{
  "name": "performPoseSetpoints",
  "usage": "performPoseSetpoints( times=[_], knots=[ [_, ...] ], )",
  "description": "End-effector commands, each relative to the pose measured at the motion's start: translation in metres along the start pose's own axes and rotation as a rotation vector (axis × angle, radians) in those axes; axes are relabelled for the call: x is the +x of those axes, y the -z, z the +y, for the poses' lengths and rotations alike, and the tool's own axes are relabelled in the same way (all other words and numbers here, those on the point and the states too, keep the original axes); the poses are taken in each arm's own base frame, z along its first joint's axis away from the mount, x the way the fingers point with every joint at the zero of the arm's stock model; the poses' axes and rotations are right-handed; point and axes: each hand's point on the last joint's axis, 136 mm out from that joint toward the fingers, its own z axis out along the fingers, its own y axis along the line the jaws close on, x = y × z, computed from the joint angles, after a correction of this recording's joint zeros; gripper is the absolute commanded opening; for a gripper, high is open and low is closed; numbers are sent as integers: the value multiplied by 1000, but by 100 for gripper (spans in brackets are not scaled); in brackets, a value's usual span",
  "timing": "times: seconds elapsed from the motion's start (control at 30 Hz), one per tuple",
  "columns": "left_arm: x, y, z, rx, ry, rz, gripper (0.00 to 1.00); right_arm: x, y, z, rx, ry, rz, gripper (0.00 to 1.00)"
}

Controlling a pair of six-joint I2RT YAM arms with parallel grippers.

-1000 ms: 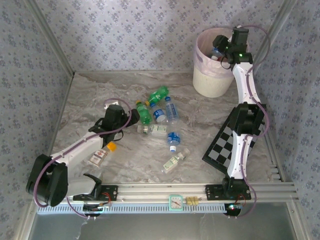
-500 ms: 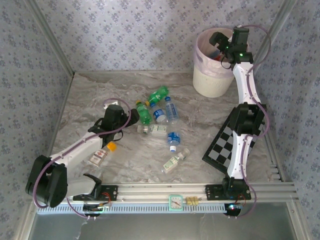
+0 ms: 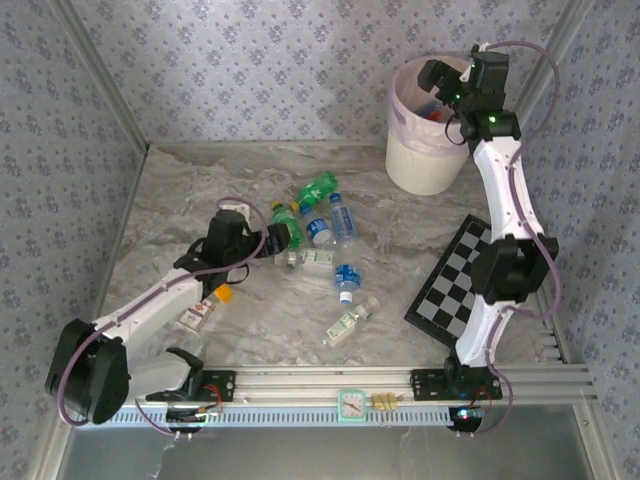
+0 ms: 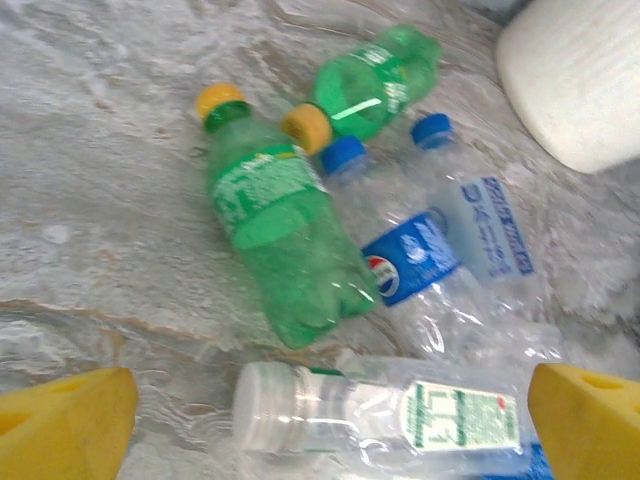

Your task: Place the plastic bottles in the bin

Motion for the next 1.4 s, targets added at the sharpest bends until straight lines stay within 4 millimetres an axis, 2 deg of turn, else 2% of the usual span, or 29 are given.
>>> performPoseSetpoints(
  times=[0.0, 0.13, 0.3, 0.43, 0.5, 0.6, 0.7, 0.8, 0.93, 1.03, 1.37],
  knots=[
    [11, 8, -33, 97, -148, 50, 100, 2, 24, 13, -10, 43, -41, 100],
    [38, 15, -56, 138, -290, 150, 100, 40, 44, 16, 18, 63, -13, 100],
    [80, 22, -85, 222, -397, 281, 100, 99, 66, 15, 39, 78, 27, 100],
    [115, 22, -100, 253, -473, 399, 100, 151, 79, 7, 70, 83, 91, 100],
    [134, 23, -108, 281, -498, 458, 100, 185, 86, -5, 110, 89, 140, 100],
    [161, 26, -115, 298, -544, 543, 100, 216, 96, -18, 137, 73, 188, 100],
    [185, 28, -116, 290, -599, 614, 100, 238, 105, -29, 153, 71, 229, 100],
    [201, 27, -115, 276, -634, 658, 100, 253, 114, -41, 184, 78, 260, 100],
    [219, 23, -112, 245, -690, 712, 100, 260, 124, -54, 219, 72, 257, 100],
    [229, 18, -112, 217, -724, 746, 100, 261, 132, -61, 237, 62, 242, 100],
    [239, -3, -100, 68, -763, 811, 99, 251, 153, -75, 252, 14, 175, 100]
  ],
)
